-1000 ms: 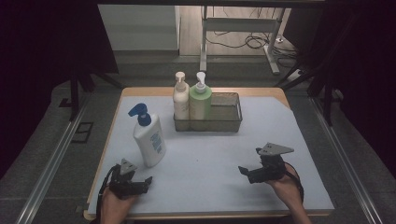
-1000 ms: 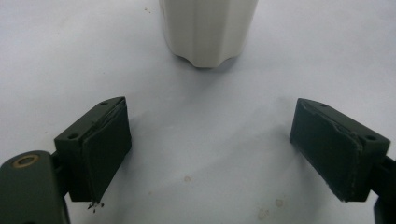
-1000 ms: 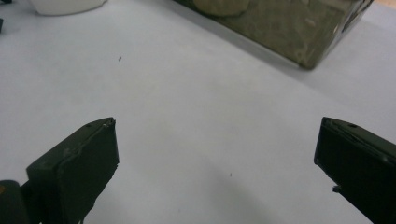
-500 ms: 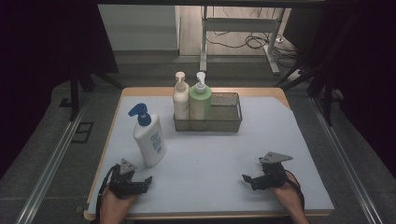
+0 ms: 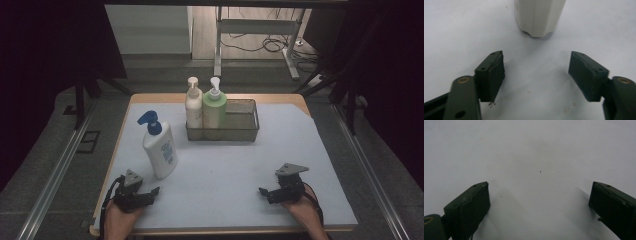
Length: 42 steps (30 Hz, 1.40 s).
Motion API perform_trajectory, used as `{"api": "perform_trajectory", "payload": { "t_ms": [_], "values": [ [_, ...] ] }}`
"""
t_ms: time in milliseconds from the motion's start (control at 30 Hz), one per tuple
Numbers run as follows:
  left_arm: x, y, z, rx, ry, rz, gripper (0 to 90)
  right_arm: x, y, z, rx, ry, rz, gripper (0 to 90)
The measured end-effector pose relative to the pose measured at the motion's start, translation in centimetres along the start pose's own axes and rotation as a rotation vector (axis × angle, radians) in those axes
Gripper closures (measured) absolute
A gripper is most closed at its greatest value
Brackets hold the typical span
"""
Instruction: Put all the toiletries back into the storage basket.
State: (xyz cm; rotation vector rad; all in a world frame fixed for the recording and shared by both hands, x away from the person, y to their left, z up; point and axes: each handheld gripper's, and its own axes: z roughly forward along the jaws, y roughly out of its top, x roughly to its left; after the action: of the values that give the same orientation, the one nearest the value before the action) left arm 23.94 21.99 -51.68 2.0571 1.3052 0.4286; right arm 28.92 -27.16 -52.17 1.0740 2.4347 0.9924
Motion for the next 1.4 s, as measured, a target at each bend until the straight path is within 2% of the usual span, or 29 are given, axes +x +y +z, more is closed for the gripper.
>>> {"api": "perform_trajectory", "payload": {
  "t_ms": [100,233,267,333,467,667,800,833,867,1133,1300,1400],
  "values": [
    [0.1,0.0,-0.1,-0.001,-0.007,-0.002,36.6,0.0,0.0,0.0,0.000,0.000,0.000,2.9],
    [0.6,0.1,-0.5,-0.010,-0.015,-0.035,43.4,0.0,0.0,0.0,0.001,-0.001,0.000,2.9],
    [1.0,0.1,-0.6,-0.010,-0.024,-0.059,46.1,0.0,0.0,0.0,0.000,0.000,0.000,2.9],
    [1.3,0.2,-0.6,-0.005,-0.004,-0.055,50.3,0.0,0.0,0.0,0.001,0.001,0.000,2.9],
    [1.7,0.5,-0.6,-0.009,0.000,-0.054,59.7,0.0,0.0,0.0,0.000,0.002,0.001,2.9],
    [2.3,1.3,-0.3,-0.016,-0.026,-0.070,74.2,0.0,0.0,0.0,0.002,-0.002,0.000,3.0],
    [2.7,1.9,0.0,-0.013,-0.022,-0.062,81.3,0.0,0.0,0.0,0.004,-0.002,0.000,3.0],
    [2.9,2.2,0.2,-0.015,-0.023,-0.063,87.1,0.0,0.1,0.0,0.006,-0.002,-0.001,3.0],
    [3.0,2.4,0.3,-0.017,-0.023,-0.058,88.9,0.0,0.1,0.0,0.007,-0.002,-0.001,3.0],
    [3.7,3.8,1.8,-0.042,-0.047,-0.062,89.6,0.0,0.1,0.0,0.006,-0.001,-0.001,2.8],
    [3.7,4.3,2.7,-0.031,-0.039,-0.052,89.6,0.0,0.1,0.0,0.005,0.000,0.000,2.7],
    [3.9,4.3,3.0,-0.032,-0.050,-0.062,89.6,0.0,0.0,0.0,0.004,-0.001,0.000,2.7]
  ]
}}
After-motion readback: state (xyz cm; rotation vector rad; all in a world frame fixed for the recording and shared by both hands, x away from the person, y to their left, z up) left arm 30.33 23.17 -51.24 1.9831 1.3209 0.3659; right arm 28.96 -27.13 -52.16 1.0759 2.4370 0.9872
